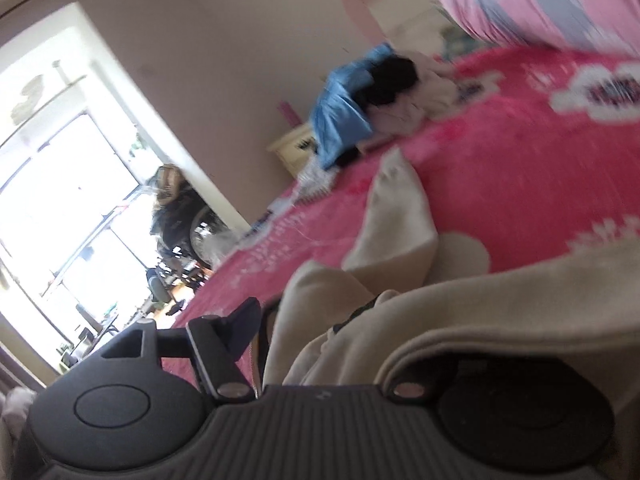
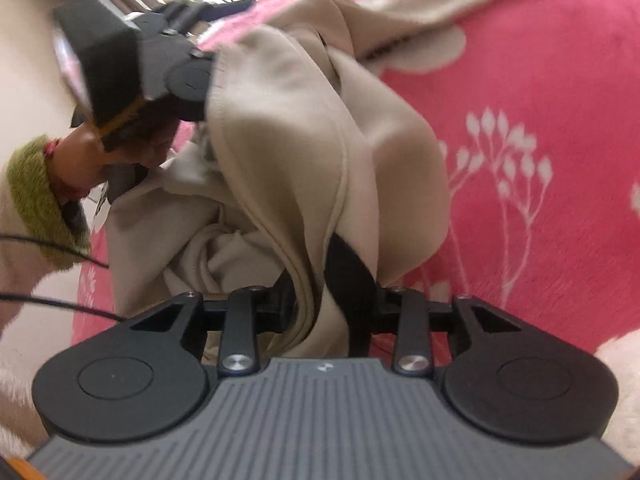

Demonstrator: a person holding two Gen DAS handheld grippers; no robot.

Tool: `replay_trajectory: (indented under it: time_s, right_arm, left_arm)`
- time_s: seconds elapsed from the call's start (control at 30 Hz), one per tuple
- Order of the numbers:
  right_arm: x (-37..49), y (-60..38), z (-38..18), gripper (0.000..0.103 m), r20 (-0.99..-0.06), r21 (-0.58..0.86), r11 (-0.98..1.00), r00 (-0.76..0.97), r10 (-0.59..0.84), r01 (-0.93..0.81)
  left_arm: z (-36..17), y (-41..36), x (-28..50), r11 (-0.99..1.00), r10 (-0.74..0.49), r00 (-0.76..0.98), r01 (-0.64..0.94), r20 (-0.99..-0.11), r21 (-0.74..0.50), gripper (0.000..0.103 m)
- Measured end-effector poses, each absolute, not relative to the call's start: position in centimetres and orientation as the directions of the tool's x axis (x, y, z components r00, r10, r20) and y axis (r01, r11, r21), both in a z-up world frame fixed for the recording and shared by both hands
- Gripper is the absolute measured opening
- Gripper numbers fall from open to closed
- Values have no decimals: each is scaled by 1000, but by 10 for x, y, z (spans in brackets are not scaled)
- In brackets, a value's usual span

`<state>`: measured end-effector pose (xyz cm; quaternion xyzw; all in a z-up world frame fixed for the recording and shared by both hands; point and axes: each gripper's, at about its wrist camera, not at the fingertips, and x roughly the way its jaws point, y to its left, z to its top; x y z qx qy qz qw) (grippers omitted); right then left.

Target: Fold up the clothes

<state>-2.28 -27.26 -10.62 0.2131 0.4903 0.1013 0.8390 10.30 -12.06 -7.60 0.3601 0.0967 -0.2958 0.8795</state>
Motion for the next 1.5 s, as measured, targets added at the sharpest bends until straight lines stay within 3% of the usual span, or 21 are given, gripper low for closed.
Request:
replay_trajectory:
  time_s: [0.3, 0.47, 0.63, 0.93, 1.13, 1.5]
  right_arm:
    - [-15, -253, -92, 31, -771, 337, 940, 589, 241, 57]
    - [-15, -233, -57, 15, -669, 131, 991, 740, 73, 22]
    - [-19, -215, -8, 12, -459, -95, 994, 884, -95, 58]
    - [-35, -208, 94, 12, -37, -267, 940, 973, -229, 211]
    - [-55, -201, 153, 12, 159, -312, 914, 963, -217, 258]
    - [-113, -185, 255, 12, 405, -388, 880, 908, -104, 274]
  left_arm:
    - [-18, -105, 105, 793, -432, 882, 471, -188, 386, 69]
    - [25, -87, 98, 888, -373, 926, 375, -60, 267, 63]
    - [79, -60, 90, 951, -282, 958, 273, 49, 149, 62]
    - [176, -24, 63, 988, -155, 969, 153, 194, 29, 62]
    - [239, -11, 23, 991, -124, 944, 136, 307, -19, 64]
    - [329, 6, -55, 1000, 4, 868, 11, 497, -27, 70]
